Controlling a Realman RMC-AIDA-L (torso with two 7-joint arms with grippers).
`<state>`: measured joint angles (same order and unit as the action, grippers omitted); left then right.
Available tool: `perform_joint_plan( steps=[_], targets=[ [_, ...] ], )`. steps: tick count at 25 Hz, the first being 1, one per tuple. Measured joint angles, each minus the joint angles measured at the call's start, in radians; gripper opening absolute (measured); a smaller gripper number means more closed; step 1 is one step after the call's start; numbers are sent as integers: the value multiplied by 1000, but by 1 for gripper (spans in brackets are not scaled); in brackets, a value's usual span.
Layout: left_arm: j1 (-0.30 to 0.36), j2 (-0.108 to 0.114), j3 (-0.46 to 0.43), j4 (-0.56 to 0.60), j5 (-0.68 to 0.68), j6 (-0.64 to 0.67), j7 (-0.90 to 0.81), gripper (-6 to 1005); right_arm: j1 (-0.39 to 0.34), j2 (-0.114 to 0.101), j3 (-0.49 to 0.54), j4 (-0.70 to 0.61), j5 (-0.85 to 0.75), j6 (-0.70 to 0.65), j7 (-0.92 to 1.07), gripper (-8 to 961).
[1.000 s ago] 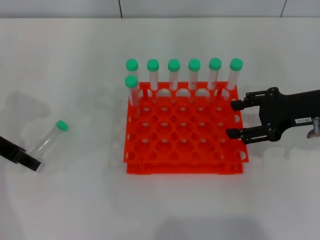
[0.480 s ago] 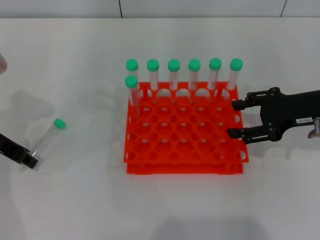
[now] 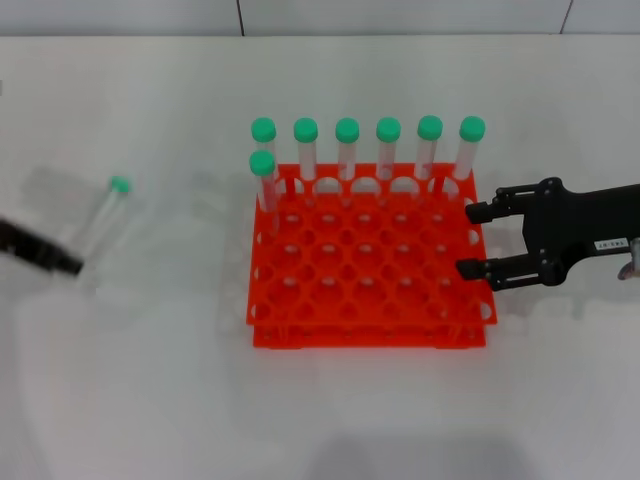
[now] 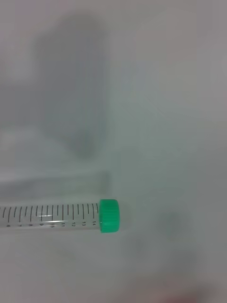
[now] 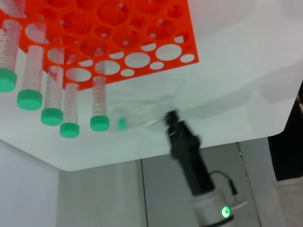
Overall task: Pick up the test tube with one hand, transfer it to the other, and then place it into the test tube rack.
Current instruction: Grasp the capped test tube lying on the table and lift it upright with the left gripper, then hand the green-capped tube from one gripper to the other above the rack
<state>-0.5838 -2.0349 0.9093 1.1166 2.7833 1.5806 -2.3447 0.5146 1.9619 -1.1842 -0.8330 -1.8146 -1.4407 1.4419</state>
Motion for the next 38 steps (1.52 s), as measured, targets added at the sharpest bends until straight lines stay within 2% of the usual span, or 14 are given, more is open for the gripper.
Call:
perform_joint_plan(
  steps=[6, 12, 16, 19, 21, 23, 27, 29, 30, 33, 38],
  targets=[
    [79, -8, -29, 100, -276, -119, 113, 205, -2, 0, 0, 0, 0, -4, 0, 721],
    [155, -25, -30, 95, -561, -254, 343, 212, -2, 3, 0, 0, 0, -5, 0, 721],
    [176, -26, -30, 55, -766, -260, 512, 217, -2, 9, 0, -2, 0, -5, 0, 721],
    [171, -12, -31, 0, -896, -236, 616, 220, -2, 11, 0, -4, 0, -4, 0, 721],
    [153, 7, -31, -62, -967, -197, 687, 223, 0, 15, -2, -4, 0, -1, 0, 721],
    [116, 37, -30, -160, -1045, -134, 772, 225, 1, 19, -4, -4, 0, 1, 0, 721],
    [7, 103, -27, -374, -1076, -72, 845, 230, 4, 26, -3, -4, 0, 2, -7, 720],
    [-52, 127, -22, -472, -1050, -59, 873, 232, 7, 29, -4, -4, 0, 2, -8, 720],
    [-77, 132, -20, -513, -1030, -55, 885, 233, 7, 30, -5, -4, 0, 2, -8, 720],
    [-129, 126, -19, -563, -941, -49, 901, 237, 15, 35, -5, -6, 0, 3, -9, 720],
    [-167, 110, -19, -570, -842, -48, 895, 243, 22, 37, -5, -6, 0, 3, -10, 720]
  ],
)
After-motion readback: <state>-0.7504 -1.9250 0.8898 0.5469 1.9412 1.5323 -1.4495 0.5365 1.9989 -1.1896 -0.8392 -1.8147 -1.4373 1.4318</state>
